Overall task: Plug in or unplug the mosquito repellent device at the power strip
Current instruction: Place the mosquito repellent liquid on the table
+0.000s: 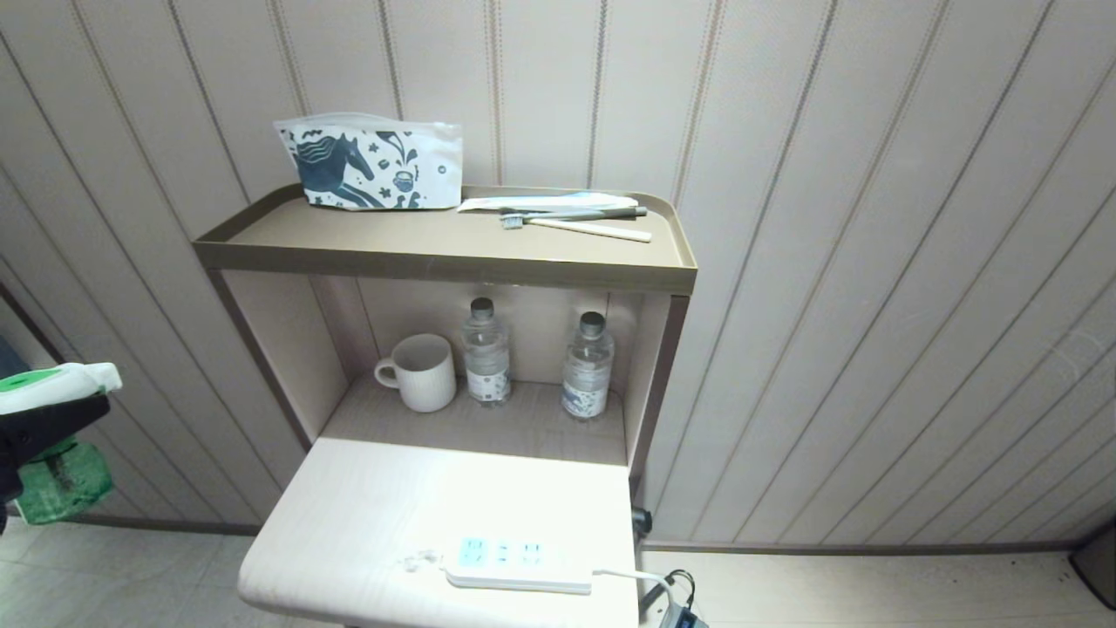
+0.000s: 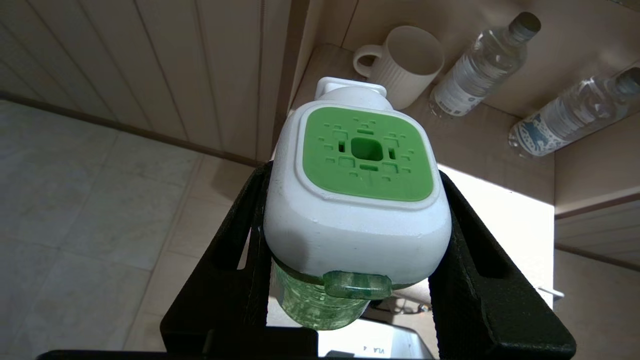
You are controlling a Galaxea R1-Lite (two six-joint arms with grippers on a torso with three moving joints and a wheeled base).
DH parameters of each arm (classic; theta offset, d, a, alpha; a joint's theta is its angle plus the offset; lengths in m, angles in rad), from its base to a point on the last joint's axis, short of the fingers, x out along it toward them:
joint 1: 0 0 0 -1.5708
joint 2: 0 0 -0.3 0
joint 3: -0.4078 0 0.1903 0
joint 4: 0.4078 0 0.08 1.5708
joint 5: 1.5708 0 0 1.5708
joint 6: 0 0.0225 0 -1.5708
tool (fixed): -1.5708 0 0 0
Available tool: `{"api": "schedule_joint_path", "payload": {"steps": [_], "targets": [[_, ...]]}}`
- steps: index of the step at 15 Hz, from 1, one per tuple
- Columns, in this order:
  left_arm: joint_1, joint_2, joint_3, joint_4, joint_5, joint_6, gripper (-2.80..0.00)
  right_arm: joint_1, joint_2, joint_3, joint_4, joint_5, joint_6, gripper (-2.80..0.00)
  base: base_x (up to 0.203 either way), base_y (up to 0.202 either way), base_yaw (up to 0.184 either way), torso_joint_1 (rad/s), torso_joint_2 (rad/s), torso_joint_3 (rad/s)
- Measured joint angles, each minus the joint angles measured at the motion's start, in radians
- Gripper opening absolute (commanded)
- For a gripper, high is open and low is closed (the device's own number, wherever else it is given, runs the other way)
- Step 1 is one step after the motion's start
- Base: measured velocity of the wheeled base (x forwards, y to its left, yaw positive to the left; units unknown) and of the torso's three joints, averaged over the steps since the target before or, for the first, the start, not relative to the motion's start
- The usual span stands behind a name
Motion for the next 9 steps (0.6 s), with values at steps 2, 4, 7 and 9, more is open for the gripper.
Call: {"api": "schedule_joint_path", "payload": {"steps": [2, 4, 7, 9], "targets": [[-0.001, 0.001, 0.004, -0.003, 0.0, 0.004, -2.8, 0.0, -0.001, 0.0, 0.001, 0.0, 0.003, -2.8, 0.0, 0.0, 0.0, 0.0, 0.0, 0.0], [-0.001, 0.004, 0.022, -0.005, -0.001, 0.013, -2.8, -0.001, -0.001, 0.0, 0.002, 0.0, 0.007, -2.8, 0.0, 0.0, 0.0, 0.0, 0.0, 0.0], [0.0, 0.005, 0.035, -0.004, -0.002, 0.014, -2.8, -0.001, 0.0, 0.0, 0.002, -0.001, 0.007, -2.8, 0.0, 0.0, 0.0, 0.0, 0.0, 0.0], [-0.001, 0.006, 0.037, -0.009, -0.003, 0.014, -2.8, -0.001, 0.0, 0.0, 0.002, -0.002, 0.007, -2.8, 0.0, 0.0, 0.0, 0.0, 0.0, 0.0]]}}
